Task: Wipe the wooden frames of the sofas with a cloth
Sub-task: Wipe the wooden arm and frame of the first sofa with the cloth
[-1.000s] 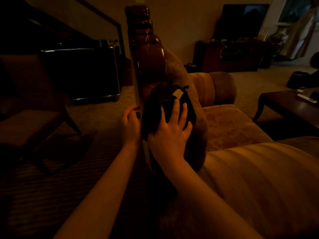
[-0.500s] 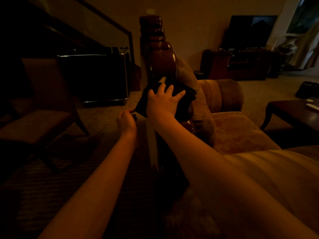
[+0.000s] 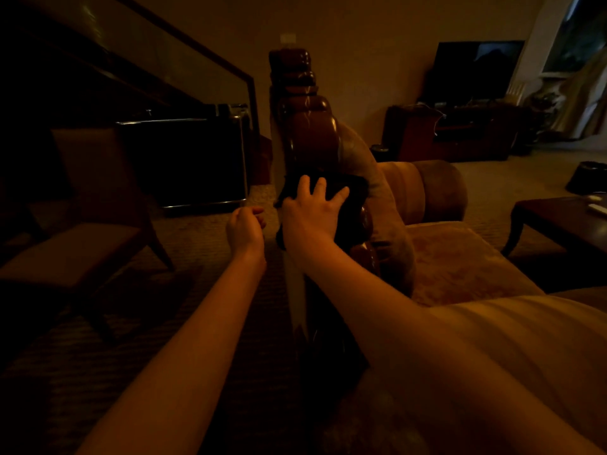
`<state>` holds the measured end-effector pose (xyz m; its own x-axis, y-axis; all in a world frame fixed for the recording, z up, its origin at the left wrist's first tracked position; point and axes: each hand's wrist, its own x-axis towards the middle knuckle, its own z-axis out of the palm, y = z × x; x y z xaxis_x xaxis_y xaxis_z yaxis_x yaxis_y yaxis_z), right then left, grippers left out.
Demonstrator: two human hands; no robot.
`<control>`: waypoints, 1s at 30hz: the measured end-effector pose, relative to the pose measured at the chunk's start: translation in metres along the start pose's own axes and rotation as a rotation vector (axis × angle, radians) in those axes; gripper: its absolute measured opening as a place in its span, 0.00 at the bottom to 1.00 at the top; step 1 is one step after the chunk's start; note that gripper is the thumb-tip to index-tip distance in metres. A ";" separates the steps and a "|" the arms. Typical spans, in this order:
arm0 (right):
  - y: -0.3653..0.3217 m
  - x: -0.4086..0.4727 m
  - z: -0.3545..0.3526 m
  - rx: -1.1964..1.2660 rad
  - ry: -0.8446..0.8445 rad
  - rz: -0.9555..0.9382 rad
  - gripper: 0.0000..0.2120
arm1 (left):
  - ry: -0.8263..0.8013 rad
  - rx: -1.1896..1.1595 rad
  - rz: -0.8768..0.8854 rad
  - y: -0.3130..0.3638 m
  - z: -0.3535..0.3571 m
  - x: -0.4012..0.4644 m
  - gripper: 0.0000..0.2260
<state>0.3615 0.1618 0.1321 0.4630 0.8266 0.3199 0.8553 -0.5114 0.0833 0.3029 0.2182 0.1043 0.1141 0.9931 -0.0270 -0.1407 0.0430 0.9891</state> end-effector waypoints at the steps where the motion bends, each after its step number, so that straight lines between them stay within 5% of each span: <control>1: 0.001 0.012 -0.007 0.027 -0.063 0.018 0.22 | -0.002 0.016 0.000 0.002 0.001 0.002 0.11; 6: 0.014 0.038 -0.016 0.161 -0.170 0.059 0.22 | -0.022 0.086 0.022 0.009 0.001 0.002 0.11; 16: 0.019 -0.053 0.035 0.213 0.297 0.078 0.28 | -0.095 -0.061 0.062 0.012 0.016 -0.011 0.10; 26: 0.028 0.043 -0.019 0.303 -0.223 0.319 0.30 | -0.052 0.049 0.238 0.027 0.038 -0.004 0.06; 30: 0.034 0.047 -0.020 0.329 -0.239 0.313 0.33 | -0.064 0.082 0.245 0.031 0.035 -0.006 0.06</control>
<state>0.4076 0.1791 0.1686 0.7159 0.6961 0.0535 0.6771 -0.6737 -0.2961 0.3318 0.2096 0.1403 0.1487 0.9638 0.2212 -0.0917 -0.2092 0.9736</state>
